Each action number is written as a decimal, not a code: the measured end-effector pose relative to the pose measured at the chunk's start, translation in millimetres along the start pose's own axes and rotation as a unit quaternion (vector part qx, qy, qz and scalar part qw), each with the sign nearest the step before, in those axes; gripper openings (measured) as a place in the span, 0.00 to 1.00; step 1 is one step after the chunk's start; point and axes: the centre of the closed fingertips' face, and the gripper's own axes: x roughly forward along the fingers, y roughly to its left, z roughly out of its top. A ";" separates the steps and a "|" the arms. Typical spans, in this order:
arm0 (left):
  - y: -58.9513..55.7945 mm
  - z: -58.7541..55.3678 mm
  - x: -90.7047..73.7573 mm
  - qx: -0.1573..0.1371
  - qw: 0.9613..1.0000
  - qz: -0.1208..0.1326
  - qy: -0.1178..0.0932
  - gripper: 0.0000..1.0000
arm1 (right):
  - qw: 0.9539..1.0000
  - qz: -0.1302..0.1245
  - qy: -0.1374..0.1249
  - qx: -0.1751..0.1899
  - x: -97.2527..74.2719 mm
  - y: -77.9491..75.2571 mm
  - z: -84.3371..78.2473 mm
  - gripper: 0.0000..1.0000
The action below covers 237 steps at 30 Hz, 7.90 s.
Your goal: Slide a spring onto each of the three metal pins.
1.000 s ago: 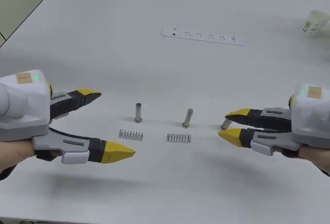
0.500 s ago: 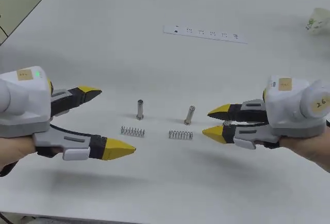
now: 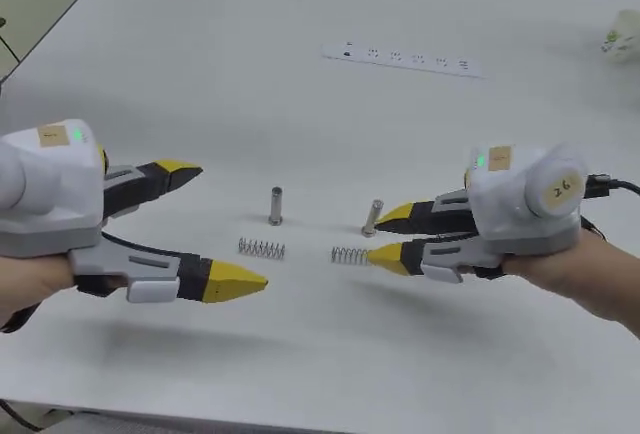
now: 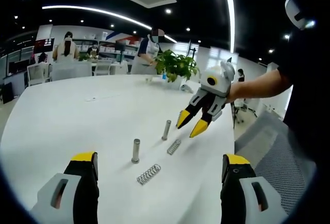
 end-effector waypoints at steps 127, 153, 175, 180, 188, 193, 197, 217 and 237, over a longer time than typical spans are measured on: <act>-95.1 13.5 82.8 0.098 0.977 -0.185 0.038 0.38 | 0.994 0.029 0.029 -0.099 -40.8 43.1 12.7 0.08; -107.0 9.4 87.5 0.109 0.972 -0.204 0.039 0.05 | 0.994 0.038 0.022 -0.100 -43.3 50.1 15.3 0.08; -113.2 8.4 80.3 0.116 0.968 -0.219 0.041 0.02 | 0.996 0.044 0.008 -0.080 -43.8 56.8 15.8 0.08; -115.6 7.3 80.9 0.109 0.968 -0.223 0.042 0.02 | 0.997 0.041 0.002 -0.064 -46.9 56.2 12.5 0.09; -119.3 7.7 81.9 0.108 0.966 -0.230 0.043 0.02 | 0.998 0.043 0.005 -0.051 -48.6 58.3 2.9 0.12; -119.9 7.6 81.3 0.110 0.965 -0.232 0.044 0.02 | 0.998 0.040 0.002 -0.045 -50.0 56.7 0.9 0.10; -119.1 8.6 81.9 0.109 0.966 -0.230 0.044 0.02 | 0.998 0.038 -0.002 -0.042 -49.8 56.1 1.6 0.08; -116.7 0.7 81.1 0.107 0.966 -0.230 0.055 0.02 | 0.998 0.042 -0.028 -0.047 -57.6 58.6 24.3 0.07; -121.4 -2.7 83.0 0.120 0.963 -0.234 0.064 0.02 | 0.995 0.051 -0.063 -0.052 -55.8 68.1 53.6 0.07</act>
